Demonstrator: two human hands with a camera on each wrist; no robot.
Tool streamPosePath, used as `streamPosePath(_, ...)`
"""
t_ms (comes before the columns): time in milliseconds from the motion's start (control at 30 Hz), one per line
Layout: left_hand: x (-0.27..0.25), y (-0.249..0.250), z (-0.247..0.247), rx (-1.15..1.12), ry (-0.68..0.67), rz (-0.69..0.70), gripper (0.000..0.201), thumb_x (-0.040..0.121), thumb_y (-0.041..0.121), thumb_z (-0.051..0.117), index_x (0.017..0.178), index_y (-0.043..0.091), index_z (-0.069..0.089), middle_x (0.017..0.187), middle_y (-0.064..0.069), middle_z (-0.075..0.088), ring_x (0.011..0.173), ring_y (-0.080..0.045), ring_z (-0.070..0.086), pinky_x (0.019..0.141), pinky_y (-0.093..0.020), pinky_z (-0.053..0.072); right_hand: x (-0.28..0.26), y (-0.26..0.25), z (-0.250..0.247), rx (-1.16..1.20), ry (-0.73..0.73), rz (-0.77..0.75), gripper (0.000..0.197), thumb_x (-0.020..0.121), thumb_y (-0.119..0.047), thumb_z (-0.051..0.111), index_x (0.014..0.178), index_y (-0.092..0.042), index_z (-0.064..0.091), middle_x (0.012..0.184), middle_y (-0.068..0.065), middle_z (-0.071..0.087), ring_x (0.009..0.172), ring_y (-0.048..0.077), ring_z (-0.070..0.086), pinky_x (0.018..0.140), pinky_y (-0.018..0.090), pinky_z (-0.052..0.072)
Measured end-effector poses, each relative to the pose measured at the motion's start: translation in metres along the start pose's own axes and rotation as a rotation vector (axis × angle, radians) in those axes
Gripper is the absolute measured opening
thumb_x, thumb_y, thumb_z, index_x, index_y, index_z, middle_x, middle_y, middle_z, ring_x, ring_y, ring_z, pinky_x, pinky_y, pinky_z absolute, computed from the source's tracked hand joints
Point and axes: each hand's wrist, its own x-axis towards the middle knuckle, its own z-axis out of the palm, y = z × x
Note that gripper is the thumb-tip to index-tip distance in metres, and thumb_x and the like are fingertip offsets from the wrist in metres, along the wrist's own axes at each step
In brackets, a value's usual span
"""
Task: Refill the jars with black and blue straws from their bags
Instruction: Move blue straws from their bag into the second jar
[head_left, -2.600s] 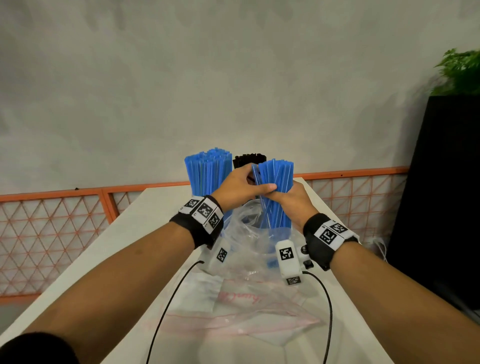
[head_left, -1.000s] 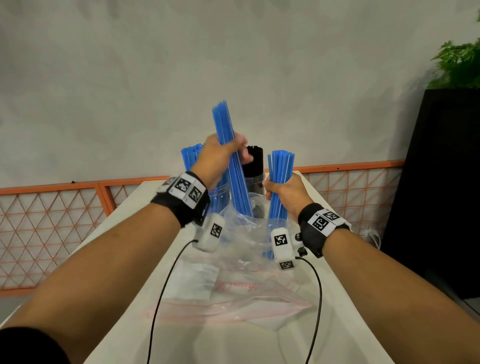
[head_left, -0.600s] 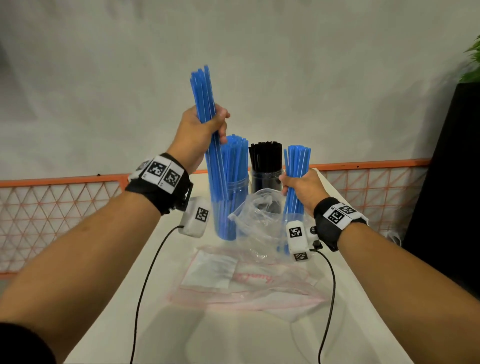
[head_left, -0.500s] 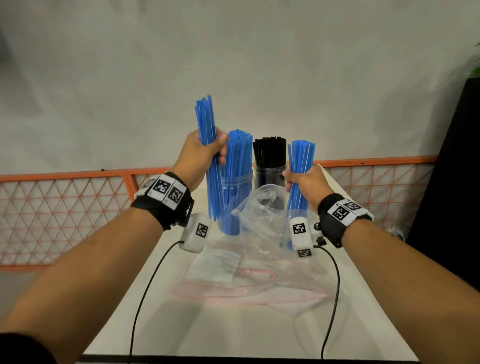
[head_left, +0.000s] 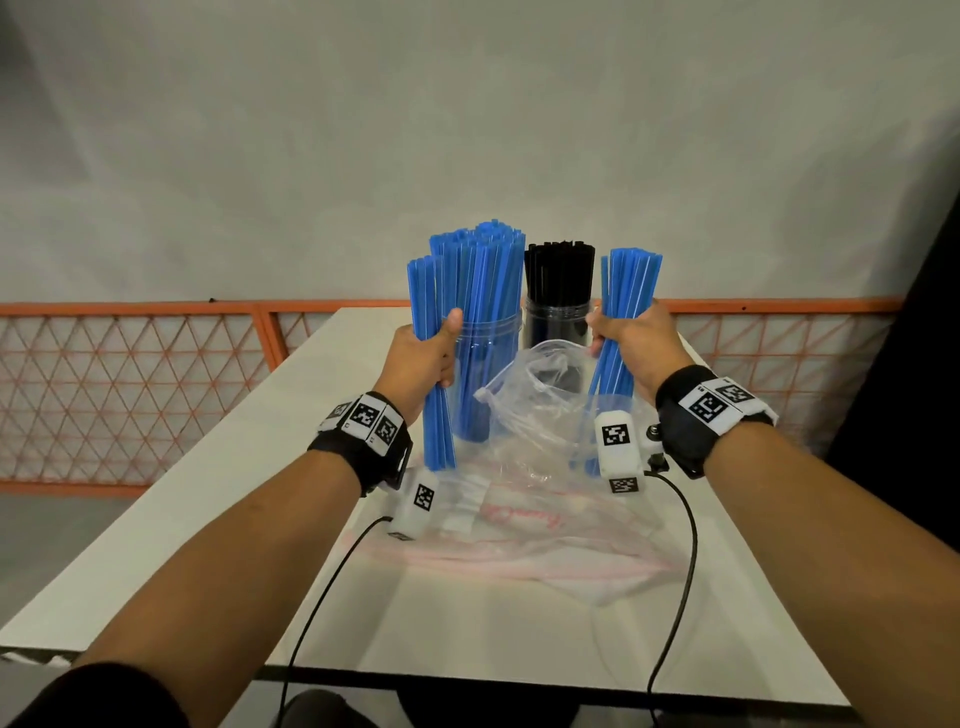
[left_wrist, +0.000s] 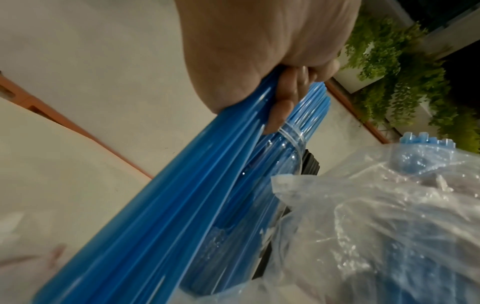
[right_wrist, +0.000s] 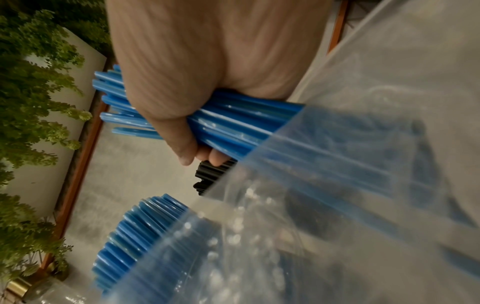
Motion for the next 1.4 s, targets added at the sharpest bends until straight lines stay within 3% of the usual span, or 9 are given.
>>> streamPosePath(167,-0.004,-0.016,0.002,0.001,0.006,-0.052,0.036,0.095,0.038,0.062,0.071,0.019,0.043,0.048,0.004,0.033,0.041,-0.010,0.030,0.044,-0.024,0.033,-0.002,0.000,0.000,0.002,0.000,0.001,0.011,0.087,-0.019,0.066,0.093,-0.019,0.057,0.060,-0.005,0.059,0.059,0.013,0.061,0.077,0.037,0.057)
streamPosePath(300,-0.003,-0.018,0.002,0.047,0.001,-0.031,0.035,0.095,0.036,0.062,0.070,0.016,0.047,0.046,0.002,0.038,0.042,-0.014,0.036,0.051,-0.030,0.040,-0.003,-0.001,0.000,0.001,0.000,-0.005,0.012,0.088,-0.018,0.066,0.096,-0.017,0.057,0.063,-0.003,0.059,0.061,0.015,0.061,0.080,0.040,0.056)
streamPosePath(467,0.011,0.046,-0.001,0.111,0.095,0.232,0.045,0.090,0.051,0.061,0.053,0.029,0.052,0.045,0.005,0.046,0.046,-0.015,0.048,0.060,-0.028,0.049,-0.002,-0.001,0.000,0.009,-0.006,-0.001,0.025,0.088,-0.015,0.065,0.109,-0.006,0.056,0.068,0.002,0.057,0.063,0.018,0.059,0.082,0.045,0.055)
streamPosePath(567,0.030,0.104,0.005,-0.080,0.118,0.418,0.035,0.087,0.051,0.065,0.067,0.026,0.051,0.047,0.006,0.045,0.045,-0.013,0.048,0.055,-0.027,0.050,0.000,-0.002,0.001,0.015,-0.010,0.013,0.028,0.087,-0.013,0.065,0.111,-0.002,0.056,0.067,0.003,0.057,0.063,0.019,0.058,0.082,0.045,0.054)
streamPosePath(667,0.042,0.135,0.017,-0.189,0.077,0.504,0.028,0.090,0.041,0.064,0.075,0.021,0.050,0.050,0.007,0.044,0.046,-0.013,0.047,0.058,-0.029,0.050,0.001,-0.003,0.002,0.007,-0.015,0.012,0.021,0.087,-0.013,0.065,0.104,-0.005,0.056,0.065,0.003,0.057,0.061,0.019,0.058,0.078,0.041,0.054)
streamPosePath(867,0.039,0.106,0.032,-0.080,0.065,0.476,0.029,0.100,0.027,0.054,0.075,0.017,0.046,0.049,0.007,0.045,0.049,-0.015,0.046,0.065,-0.030,0.050,0.000,-0.004,0.001,-0.028,-0.011,-0.014,0.011,0.087,-0.013,0.065,0.093,-0.009,0.057,0.062,0.003,0.058,0.055,0.014,0.058,0.065,0.027,0.054)
streamPosePath(1100,0.042,0.082,0.032,-0.074,0.091,0.402,0.029,0.099,0.031,0.057,0.075,0.019,0.046,0.051,0.004,0.042,0.049,-0.015,0.043,0.063,-0.030,0.049,-0.001,-0.005,0.000,0.002,-0.033,-0.010,0.018,0.087,-0.011,0.065,0.102,-0.005,0.056,0.066,0.005,0.056,0.058,0.016,0.057,0.063,0.026,0.055)
streamPosePath(1233,0.057,0.087,0.036,-0.017,0.102,0.343,0.032,0.097,0.037,0.058,0.073,0.020,0.047,0.046,0.007,0.043,0.045,-0.012,0.043,0.057,-0.027,0.048,-0.002,-0.006,0.000,0.001,-0.037,0.000,0.017,0.087,-0.013,0.065,0.100,-0.007,0.056,0.067,0.004,0.056,0.058,0.014,0.057,0.057,0.020,0.054)
streamPosePath(1400,0.071,0.074,0.044,0.090,0.061,0.225,0.032,0.097,0.037,0.059,0.074,0.015,0.050,0.046,0.002,0.045,0.045,-0.015,0.046,0.059,-0.028,0.048,-0.002,-0.006,0.000,0.001,-0.037,0.006,0.012,0.088,-0.014,0.064,0.095,-0.010,0.056,0.064,0.003,0.057,0.057,0.014,0.057,0.062,0.023,0.052)
